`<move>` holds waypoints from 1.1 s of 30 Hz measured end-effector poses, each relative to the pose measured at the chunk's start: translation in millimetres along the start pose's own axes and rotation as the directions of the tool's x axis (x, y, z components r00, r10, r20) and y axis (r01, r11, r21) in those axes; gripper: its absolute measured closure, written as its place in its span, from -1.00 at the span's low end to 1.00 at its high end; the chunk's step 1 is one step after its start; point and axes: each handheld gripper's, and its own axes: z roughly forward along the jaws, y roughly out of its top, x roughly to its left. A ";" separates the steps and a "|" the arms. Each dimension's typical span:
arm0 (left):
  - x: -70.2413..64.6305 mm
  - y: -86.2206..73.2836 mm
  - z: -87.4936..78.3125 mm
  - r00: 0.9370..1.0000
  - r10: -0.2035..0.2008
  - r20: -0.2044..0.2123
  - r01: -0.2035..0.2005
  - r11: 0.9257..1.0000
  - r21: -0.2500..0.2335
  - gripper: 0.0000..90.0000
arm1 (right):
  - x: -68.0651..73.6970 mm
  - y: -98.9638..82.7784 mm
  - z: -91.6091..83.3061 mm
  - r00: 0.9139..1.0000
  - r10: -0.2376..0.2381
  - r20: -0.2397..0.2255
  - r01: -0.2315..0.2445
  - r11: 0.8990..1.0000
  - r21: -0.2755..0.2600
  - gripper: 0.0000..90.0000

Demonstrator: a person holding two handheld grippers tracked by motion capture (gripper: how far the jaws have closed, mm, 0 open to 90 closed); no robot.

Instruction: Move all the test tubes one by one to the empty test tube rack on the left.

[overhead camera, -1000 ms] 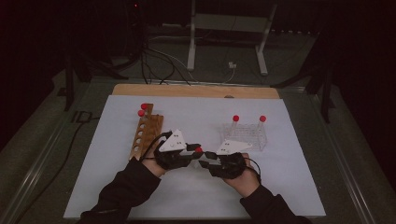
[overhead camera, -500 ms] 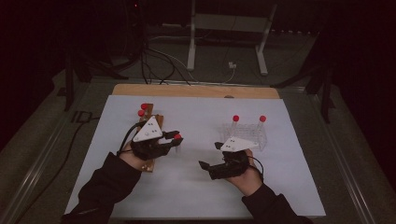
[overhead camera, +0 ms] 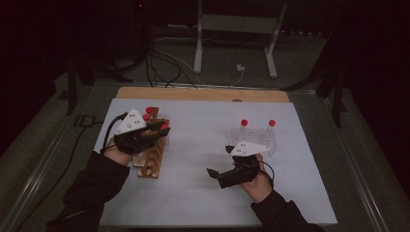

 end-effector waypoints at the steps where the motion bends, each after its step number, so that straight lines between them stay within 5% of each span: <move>1: 2.3 0.5 -1.3 1.000 -0.002 -0.003 0.002 1.000 0.000 0.60 | 0.2 0.0 0.2 1.000 -0.002 0.000 0.002 1.000 0.001 -1.00; 12: 27.5 -4.5 -6.4 0.995 -0.039 -0.093 0.039 0.999 0.002 0.60 | -0.5 0.8 -2.4 1.000 0.003 0.003 -0.003 1.000 -0.019 -1.00; 17: 39.3 -9.0 -8.2 0.988 -0.065 -0.137 0.064 0.998 -0.009 0.60 | -1.0 0.5 -2.6 1.000 0.007 -0.001 -0.007 1.000 -0.023 -1.00; 26: 60.6 -23.7 0.0 0.966 -0.117 -0.231 0.117 0.993 -0.013 0.60 | -0.5 0.4 -3.0 1.000 0.006 -0.005 -0.006 1.000 -0.026 -1.00; 33: 64.4 -37.6 12.9 0.962 -0.140 -0.233 0.149 0.989 0.021 0.60 | -0.4 0.0 -3.0 1.000 0.003 -0.003 -0.003 1.000 -0.028 -1.00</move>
